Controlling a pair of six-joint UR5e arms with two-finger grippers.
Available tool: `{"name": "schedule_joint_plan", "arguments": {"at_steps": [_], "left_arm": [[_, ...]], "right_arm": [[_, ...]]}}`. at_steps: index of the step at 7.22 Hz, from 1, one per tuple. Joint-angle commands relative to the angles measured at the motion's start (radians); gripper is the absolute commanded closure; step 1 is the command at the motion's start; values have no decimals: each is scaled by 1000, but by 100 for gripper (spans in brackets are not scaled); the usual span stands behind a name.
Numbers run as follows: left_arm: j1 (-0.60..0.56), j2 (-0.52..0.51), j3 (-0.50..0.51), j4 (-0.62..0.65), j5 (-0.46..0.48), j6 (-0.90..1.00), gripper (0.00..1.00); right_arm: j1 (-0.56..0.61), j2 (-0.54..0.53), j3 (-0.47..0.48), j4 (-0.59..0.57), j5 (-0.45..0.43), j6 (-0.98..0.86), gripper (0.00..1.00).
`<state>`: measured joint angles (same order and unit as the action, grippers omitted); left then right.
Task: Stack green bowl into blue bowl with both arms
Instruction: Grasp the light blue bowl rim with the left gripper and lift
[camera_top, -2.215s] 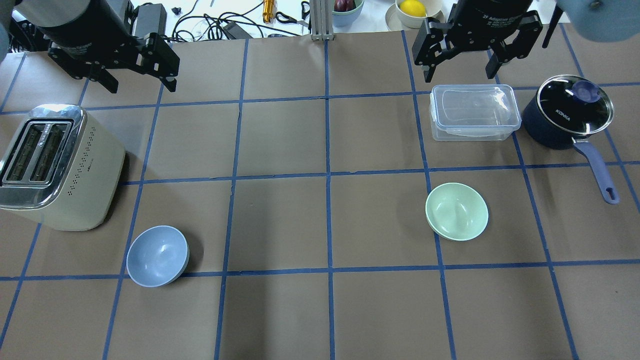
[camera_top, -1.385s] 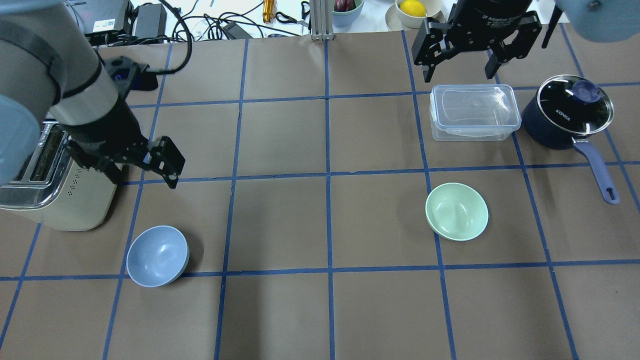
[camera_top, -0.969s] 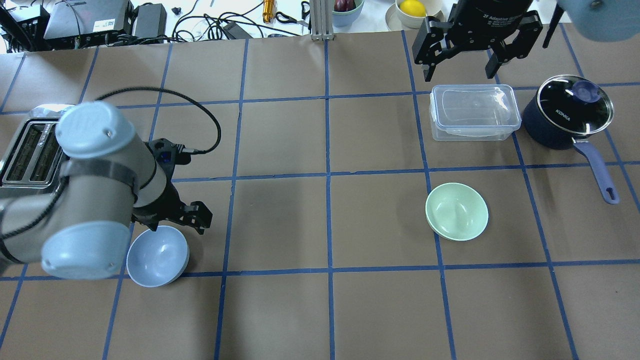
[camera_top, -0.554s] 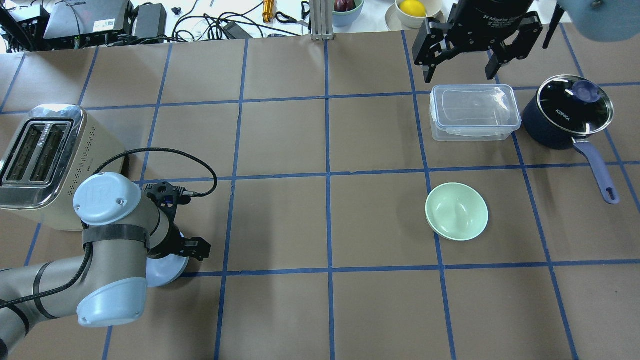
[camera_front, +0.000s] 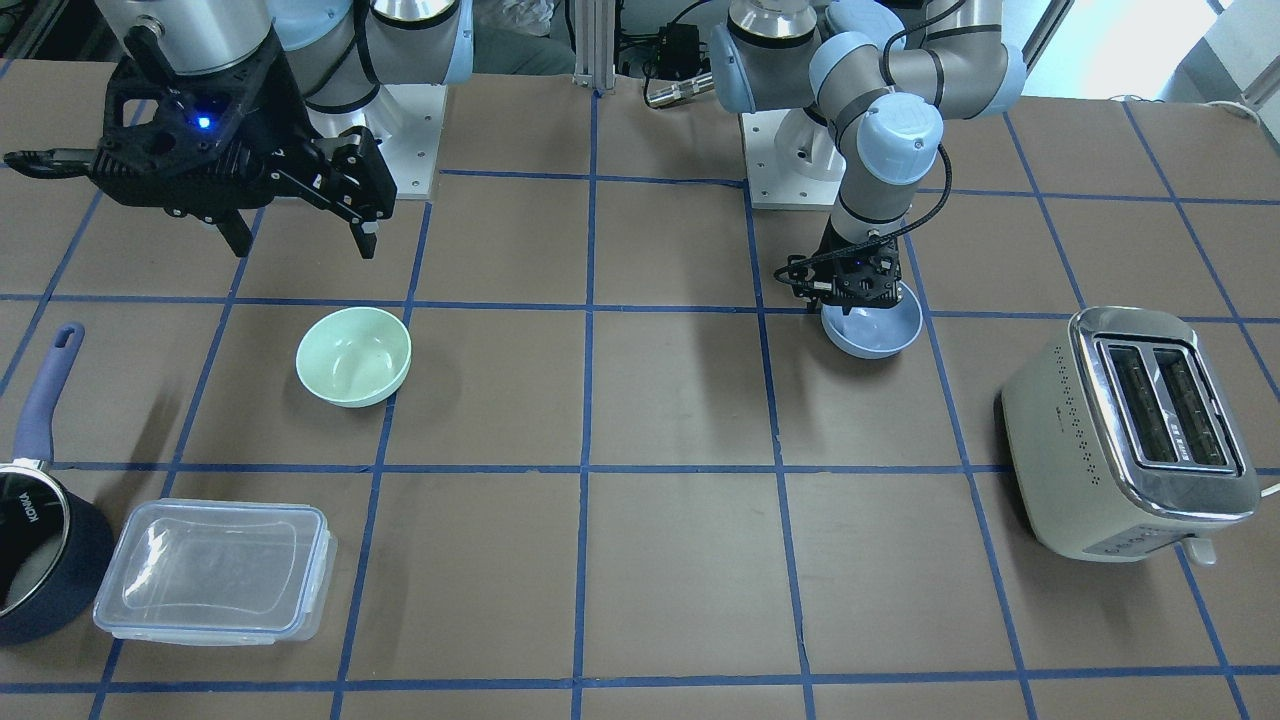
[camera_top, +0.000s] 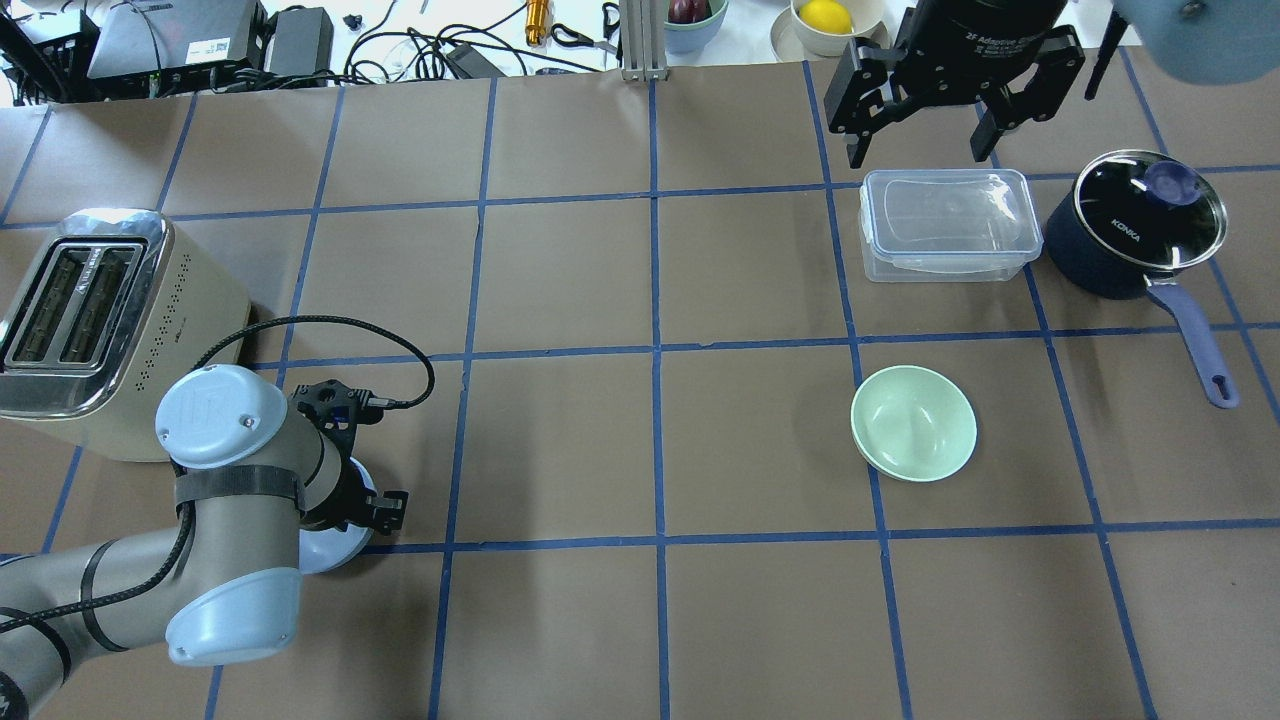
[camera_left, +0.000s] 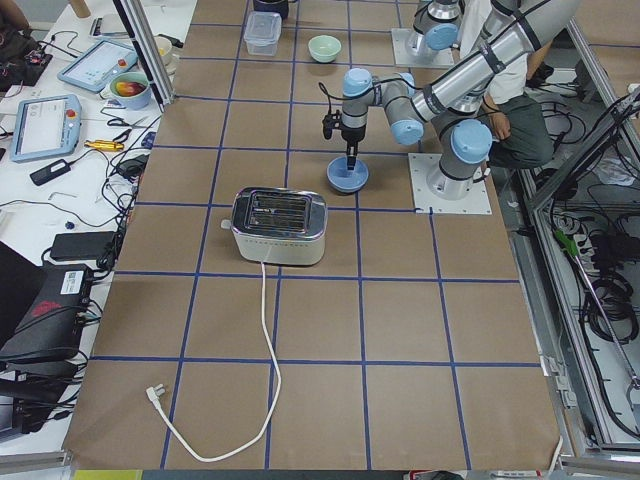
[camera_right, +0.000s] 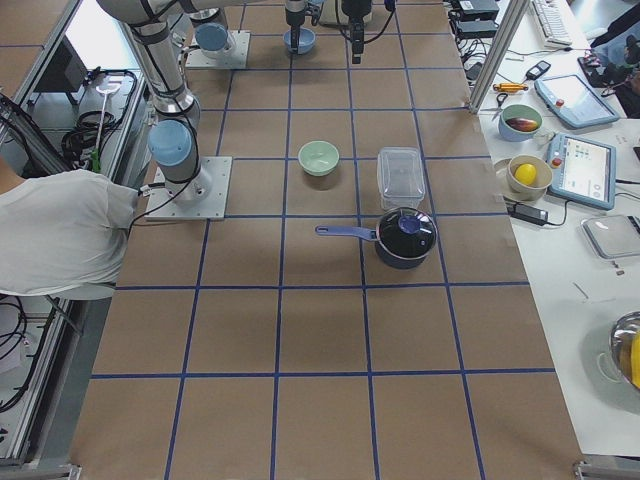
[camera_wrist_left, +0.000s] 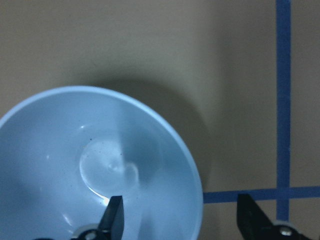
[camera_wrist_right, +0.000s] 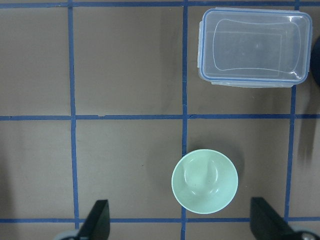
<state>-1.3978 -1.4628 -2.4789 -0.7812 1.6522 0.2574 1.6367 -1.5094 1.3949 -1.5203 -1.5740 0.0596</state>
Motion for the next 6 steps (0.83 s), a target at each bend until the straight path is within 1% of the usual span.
{"name": "schedule_joint_plan", "arguments": {"at_steps": [1, 2, 3, 4, 5, 6], "left_arm": [[-21, 5, 0, 28, 1, -4, 100], [-59, 12, 38, 33, -5, -7, 100], [-129, -8, 126, 2, -47, -86, 100], [-223, -46, 255, -89, -108, -225, 100], [-295, -123, 416, -162, -148, -316, 100], [-364, -218, 555, -196, -172, -424, 100]], "right_arm": [[0, 0, -1, 0, 0, 0, 0], [0, 0, 1, -3, 0, 0, 0], [0, 0, -1, -1, 0, 0, 0], [0, 0, -1, -3, 0, 0, 0], [0, 0, -1, -3, 0, 0, 0], [0, 0, -1, -4, 0, 0, 0]]}}
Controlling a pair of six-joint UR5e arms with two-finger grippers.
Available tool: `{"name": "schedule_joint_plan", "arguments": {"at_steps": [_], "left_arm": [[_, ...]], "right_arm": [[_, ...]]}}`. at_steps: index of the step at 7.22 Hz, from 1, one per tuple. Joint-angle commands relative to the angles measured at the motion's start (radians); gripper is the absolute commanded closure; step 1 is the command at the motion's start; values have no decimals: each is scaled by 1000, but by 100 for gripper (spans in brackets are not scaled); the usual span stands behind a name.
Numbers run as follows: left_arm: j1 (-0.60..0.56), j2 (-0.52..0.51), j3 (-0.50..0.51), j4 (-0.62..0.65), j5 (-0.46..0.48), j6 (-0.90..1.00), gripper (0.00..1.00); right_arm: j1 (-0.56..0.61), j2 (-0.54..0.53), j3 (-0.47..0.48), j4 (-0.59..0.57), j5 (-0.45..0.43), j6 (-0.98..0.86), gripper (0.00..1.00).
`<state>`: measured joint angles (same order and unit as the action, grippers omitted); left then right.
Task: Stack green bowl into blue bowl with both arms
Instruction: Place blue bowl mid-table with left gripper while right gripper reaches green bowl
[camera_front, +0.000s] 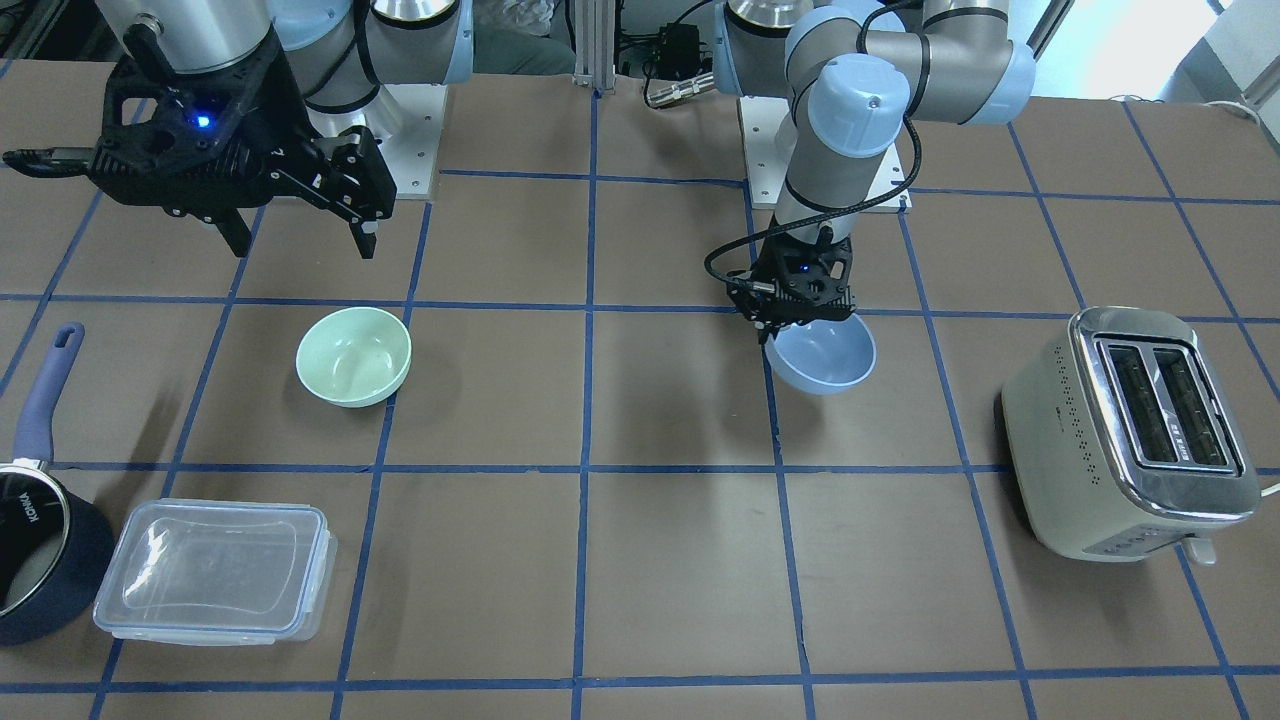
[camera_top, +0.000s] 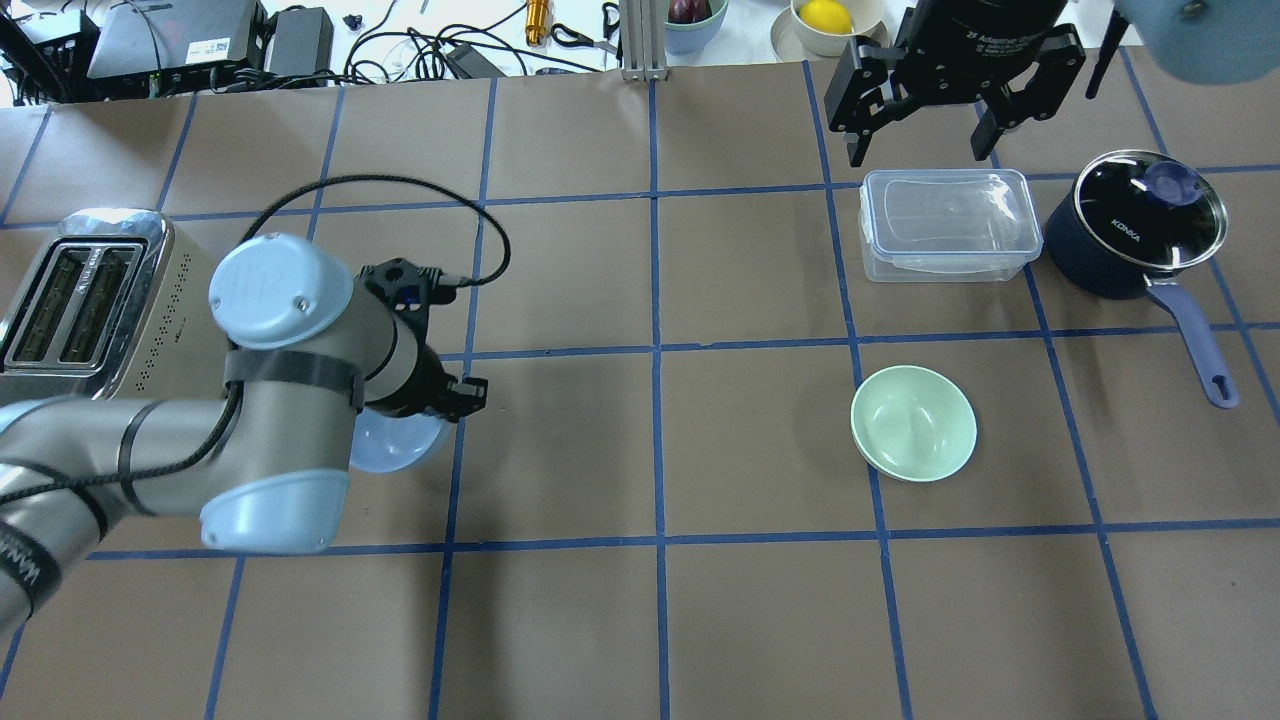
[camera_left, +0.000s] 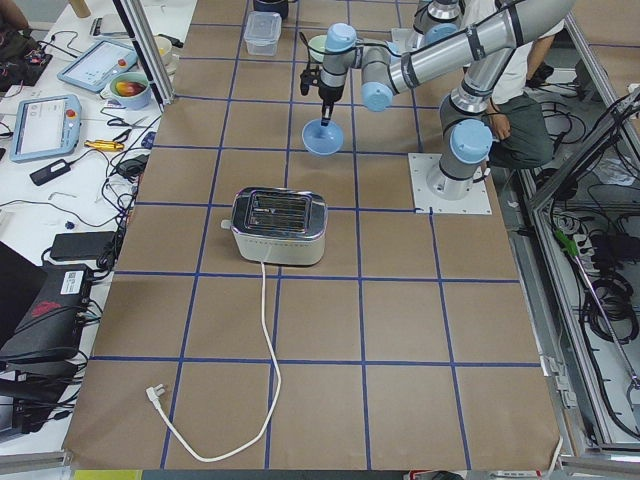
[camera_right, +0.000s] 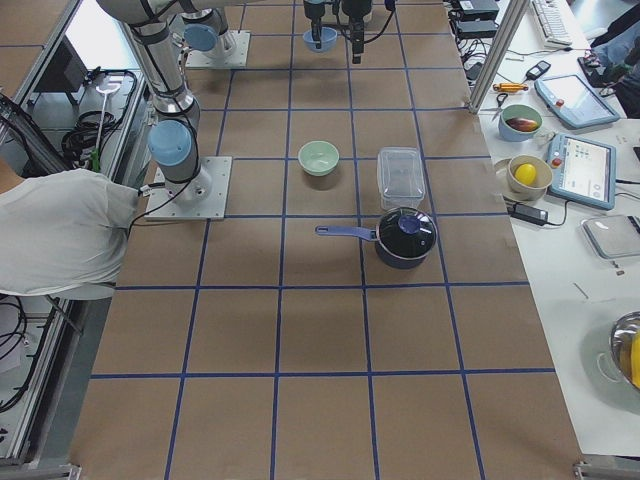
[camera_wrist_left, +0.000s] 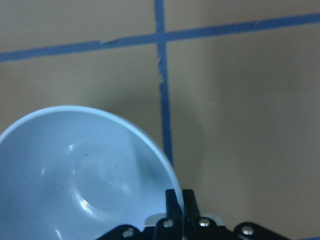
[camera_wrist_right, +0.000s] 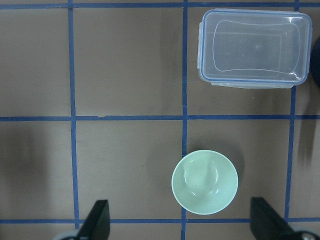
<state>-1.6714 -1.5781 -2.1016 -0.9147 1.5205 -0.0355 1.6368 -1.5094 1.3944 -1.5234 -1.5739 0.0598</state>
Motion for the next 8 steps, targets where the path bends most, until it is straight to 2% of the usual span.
{"name": "schedule_joint_plan", "arguments": {"at_steps": [1, 3, 4, 5, 7, 8], "left_arm": [[-152, -199, 268, -56, -42, -227, 100], [-267, -377, 458, -50, -30, -382, 99], [-327, -422, 515, -53, -22, -464, 99], [-355, -456, 512, -52, 24, -468, 99], [-358, -502, 505, -35, 30, -474, 98], [-364, -519, 505, 2, 30, -462, 92]], "right_arm": [[0, 0, 0, -3, 0, 0, 0], [-11, 3, 9, 5, 3, -11, 0], [-29, 3, 41, -3, 3, -55, 0], [-73, -2, 95, -11, 0, -107, 0], [-191, -15, 211, -55, 5, -239, 2], [-257, -14, 268, -99, 6, -254, 1]]}}
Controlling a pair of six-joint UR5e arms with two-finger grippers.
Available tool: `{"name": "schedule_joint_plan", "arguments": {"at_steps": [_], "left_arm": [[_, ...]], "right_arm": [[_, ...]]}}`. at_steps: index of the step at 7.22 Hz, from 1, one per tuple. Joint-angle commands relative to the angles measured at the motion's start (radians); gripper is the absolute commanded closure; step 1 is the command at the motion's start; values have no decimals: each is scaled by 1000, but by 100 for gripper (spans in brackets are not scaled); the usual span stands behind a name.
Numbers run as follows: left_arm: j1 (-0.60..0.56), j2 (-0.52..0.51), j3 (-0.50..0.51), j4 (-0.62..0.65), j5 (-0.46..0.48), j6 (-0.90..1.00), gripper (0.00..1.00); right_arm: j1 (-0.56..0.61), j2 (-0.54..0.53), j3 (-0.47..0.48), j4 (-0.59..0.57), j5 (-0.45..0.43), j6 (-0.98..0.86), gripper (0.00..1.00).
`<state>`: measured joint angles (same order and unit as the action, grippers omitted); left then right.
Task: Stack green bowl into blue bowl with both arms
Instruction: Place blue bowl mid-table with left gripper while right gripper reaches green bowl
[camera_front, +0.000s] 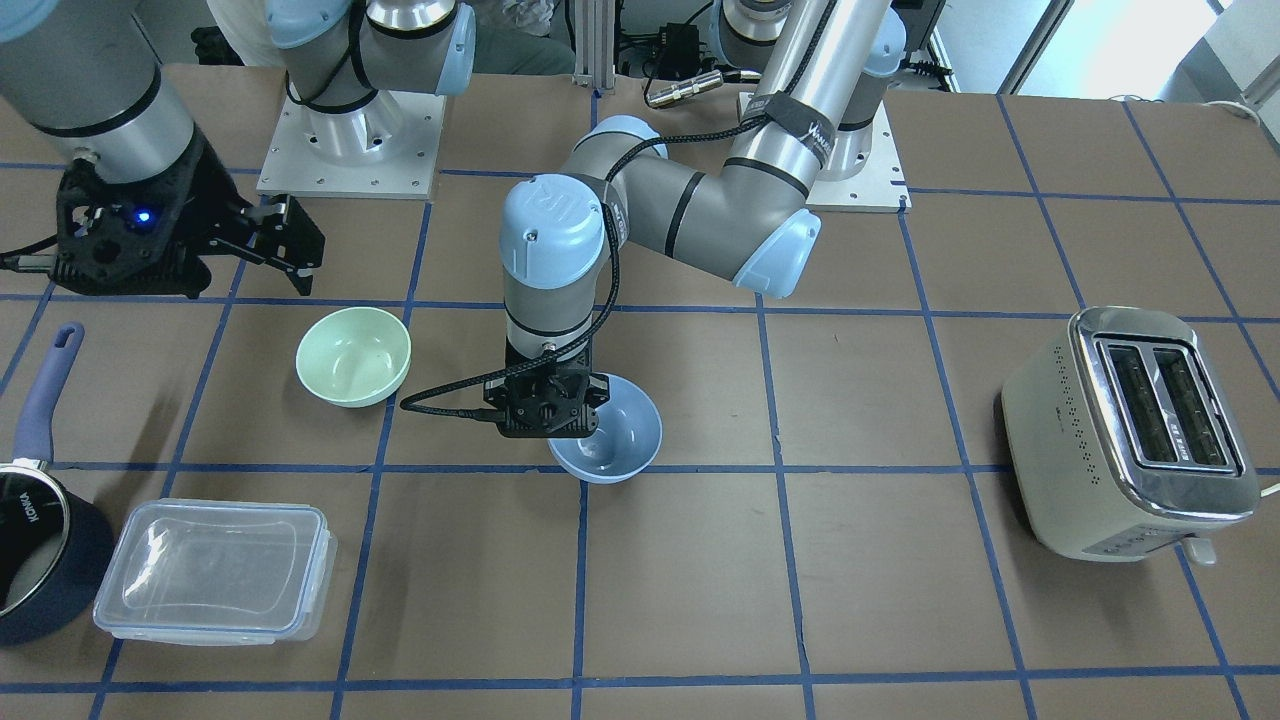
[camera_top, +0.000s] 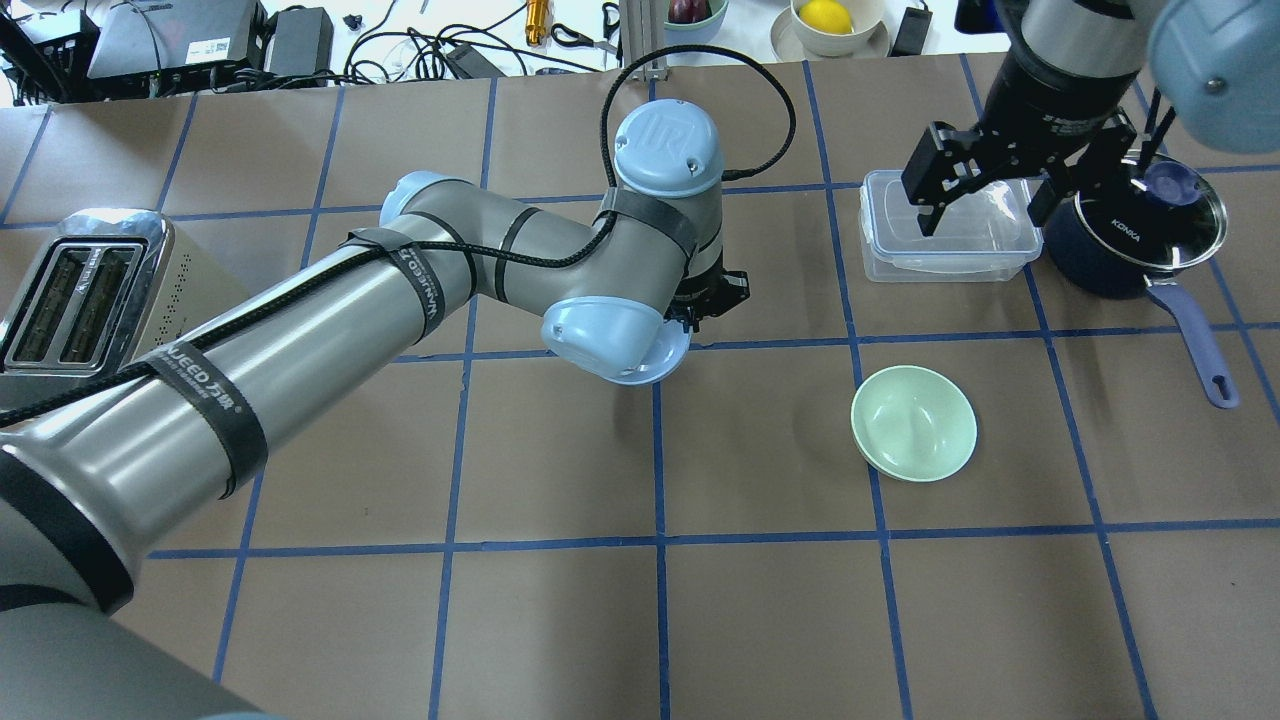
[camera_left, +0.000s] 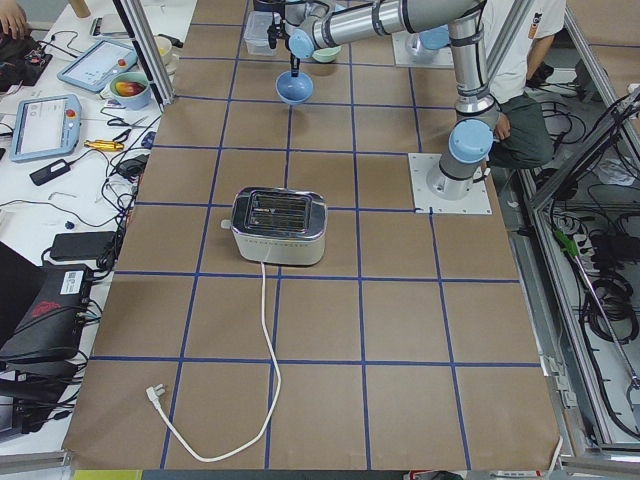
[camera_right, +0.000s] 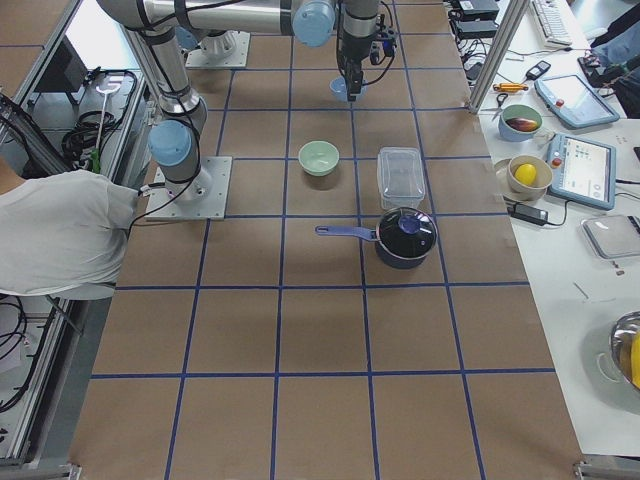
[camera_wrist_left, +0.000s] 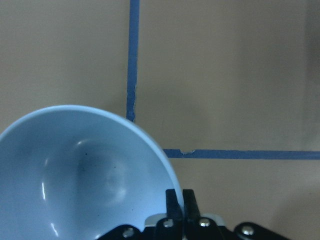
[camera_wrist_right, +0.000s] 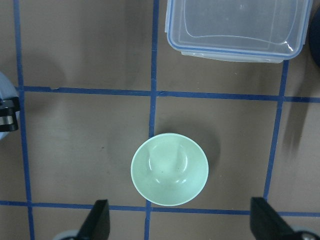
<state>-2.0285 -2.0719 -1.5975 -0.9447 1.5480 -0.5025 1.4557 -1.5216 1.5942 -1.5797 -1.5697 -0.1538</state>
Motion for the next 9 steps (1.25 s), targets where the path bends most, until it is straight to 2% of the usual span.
{"name": "schedule_joint_plan", "arguments": {"at_steps": [1, 2, 4, 5, 6, 7, 8, 9], "left_arm": [[-10, -31, 1, 37, 1, -11, 45], [-10, -30, 5, 38, 3, 10, 0], [57, 51, 17, 5, 6, 135, 0], [133, 103, 19, -61, -8, 225, 0], [204, 168, 17, -136, -38, 334, 0], [244, 232, -1, -260, -23, 429, 0], [296, 304, 11, -369, -7, 491, 0], [368, 385, 22, -464, -17, 531, 0]], "right_arm": [[-131, 0, 157, -92, 2, -73, 1], [-138, -5, 262, -190, 0, -79, 1], [-141, 3, 508, -497, -1, -79, 1], [-143, 14, 618, -660, -3, -81, 1], [-143, 50, 683, -768, -7, -79, 4], [-143, 52, 687, -776, -6, -75, 32], [-140, 47, 684, -769, -9, -70, 79], [-140, 47, 681, -769, -4, -72, 100]]}}
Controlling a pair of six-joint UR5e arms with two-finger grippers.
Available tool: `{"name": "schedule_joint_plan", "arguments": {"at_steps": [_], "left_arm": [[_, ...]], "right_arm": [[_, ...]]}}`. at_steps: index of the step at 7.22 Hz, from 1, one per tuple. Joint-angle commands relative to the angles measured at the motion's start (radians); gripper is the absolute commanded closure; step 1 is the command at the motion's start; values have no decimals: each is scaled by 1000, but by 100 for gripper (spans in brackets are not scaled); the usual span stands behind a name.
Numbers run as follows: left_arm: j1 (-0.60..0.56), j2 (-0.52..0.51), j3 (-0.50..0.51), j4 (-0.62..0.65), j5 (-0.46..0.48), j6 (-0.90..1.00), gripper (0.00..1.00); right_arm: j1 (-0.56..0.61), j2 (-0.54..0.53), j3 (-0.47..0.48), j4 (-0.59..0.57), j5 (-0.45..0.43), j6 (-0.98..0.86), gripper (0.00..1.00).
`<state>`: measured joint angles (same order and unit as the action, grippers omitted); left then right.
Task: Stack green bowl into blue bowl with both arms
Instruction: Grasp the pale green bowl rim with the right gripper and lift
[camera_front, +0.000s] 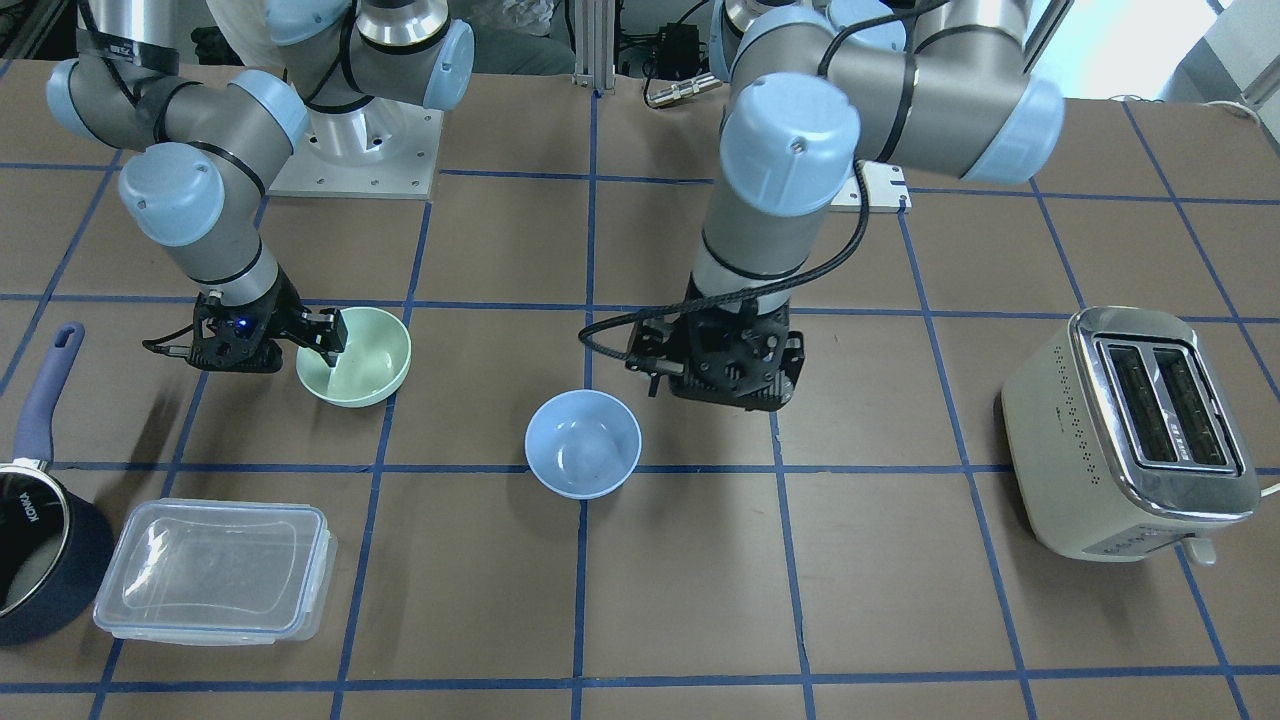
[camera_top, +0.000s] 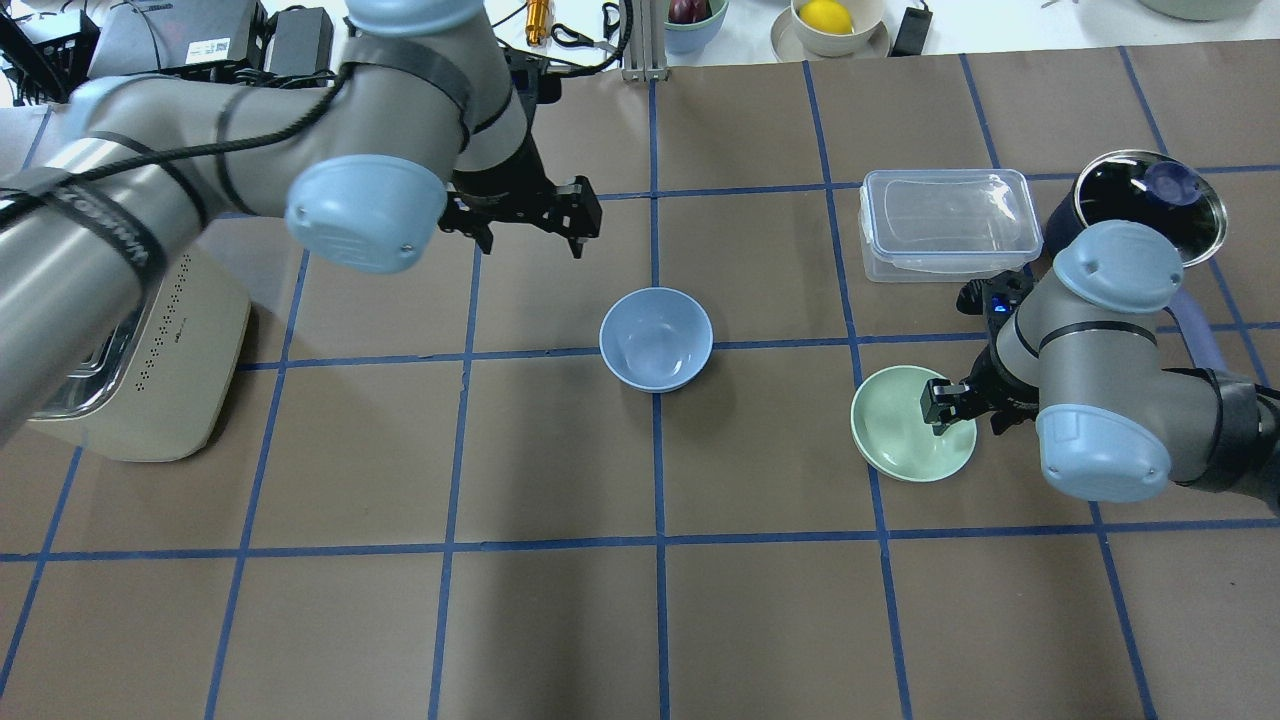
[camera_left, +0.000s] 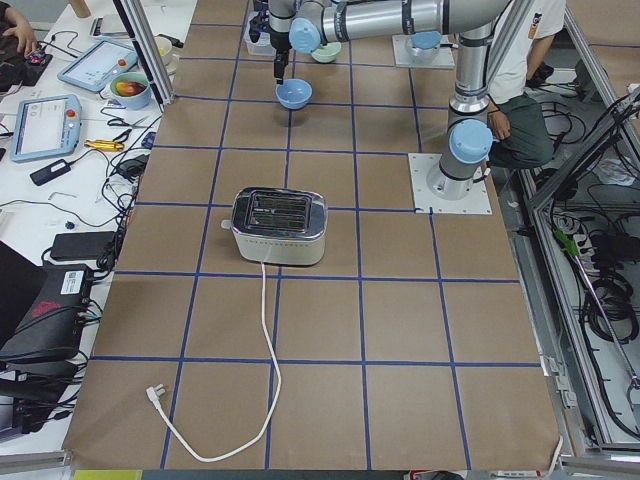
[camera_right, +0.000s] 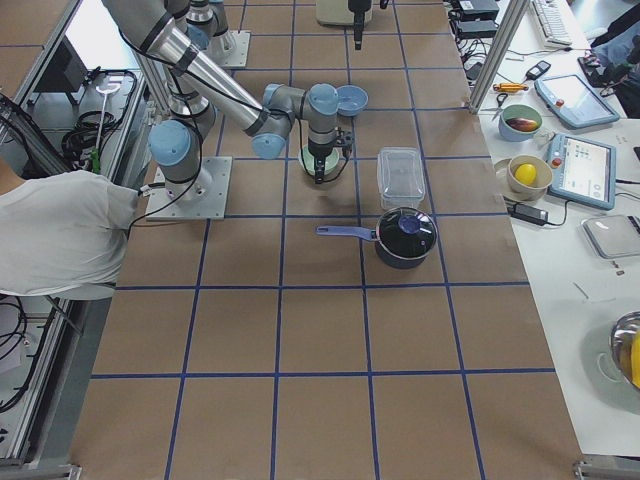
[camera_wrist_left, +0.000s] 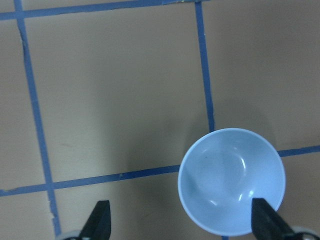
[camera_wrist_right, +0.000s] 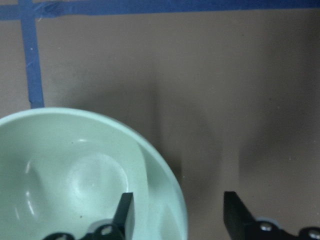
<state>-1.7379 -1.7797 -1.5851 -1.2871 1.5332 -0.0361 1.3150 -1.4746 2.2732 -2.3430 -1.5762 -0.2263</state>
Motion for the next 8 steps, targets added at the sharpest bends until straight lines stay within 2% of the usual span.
{"name": "schedule_joint_plan", "arguments": {"at_steps": [1, 3, 4, 5, 6, 7, 8], "left_arm": [[148, 177, 11, -197, -8, 140, 0], [190, 259, -1, -318, -8, 199, 0], [204, 264, 25, -319, 2, 199, 0], [213, 256, 25, -322, 14, 200, 0], [210, 243, 36, -320, 19, 200, 0], [205, 238, 34, -314, 18, 199, 0], [205, 238, 36, -313, 18, 199, 0]], "right_arm": [[-2, 0, -4, -4, 2, -1, 100], [1, -4, -32, 7, 34, 5, 100], [19, -18, -105, 95, 126, 25, 100], [56, -10, -247, 264, 163, 53, 100], [108, 9, -359, 363, 195, 105, 100], [186, 48, -432, 367, 241, 236, 100], [267, 94, -475, 358, 246, 336, 100]]}}
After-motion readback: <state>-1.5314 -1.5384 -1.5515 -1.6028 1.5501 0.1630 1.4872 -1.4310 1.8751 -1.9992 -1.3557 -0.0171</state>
